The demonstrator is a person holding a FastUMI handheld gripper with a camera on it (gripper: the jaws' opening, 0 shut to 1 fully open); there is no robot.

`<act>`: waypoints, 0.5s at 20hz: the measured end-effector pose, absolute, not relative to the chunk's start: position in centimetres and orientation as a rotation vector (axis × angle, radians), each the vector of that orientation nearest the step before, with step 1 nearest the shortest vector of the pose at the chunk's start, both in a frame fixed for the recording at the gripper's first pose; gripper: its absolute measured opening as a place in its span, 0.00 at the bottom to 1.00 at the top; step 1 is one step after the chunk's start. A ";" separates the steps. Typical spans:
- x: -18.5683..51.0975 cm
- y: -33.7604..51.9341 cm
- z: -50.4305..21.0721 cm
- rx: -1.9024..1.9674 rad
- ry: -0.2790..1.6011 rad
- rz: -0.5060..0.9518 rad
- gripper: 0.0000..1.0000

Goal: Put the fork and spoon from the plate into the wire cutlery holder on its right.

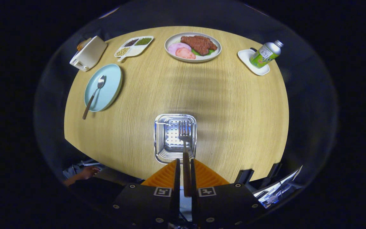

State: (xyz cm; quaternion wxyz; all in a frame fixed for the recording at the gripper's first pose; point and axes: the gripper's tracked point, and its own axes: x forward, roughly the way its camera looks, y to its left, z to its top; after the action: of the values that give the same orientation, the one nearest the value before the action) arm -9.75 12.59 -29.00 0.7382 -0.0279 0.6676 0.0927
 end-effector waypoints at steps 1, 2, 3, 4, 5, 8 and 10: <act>-9.1 13.1 -28.5 -0.040 1.426 0.198 0.19; -8.4 13.8 -27.9 -0.008 1.386 0.196 0.21; -7.5 14.4 -27.3 0.021 1.339 0.192 0.24; -6.5 15.0 -26.5 0.040 1.283 0.190 0.25; -5.3 15.7 -25.6 0.054 1.213 0.193 0.28; -1.7 17.9 -22.5 0.076 0.979 0.193 0.52; -0.2 20.1 -20.7 0.114 0.873 0.198 0.62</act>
State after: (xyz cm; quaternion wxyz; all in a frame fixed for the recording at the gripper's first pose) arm -0.24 20.07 -20.71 0.8998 0.0553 0.4220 0.0955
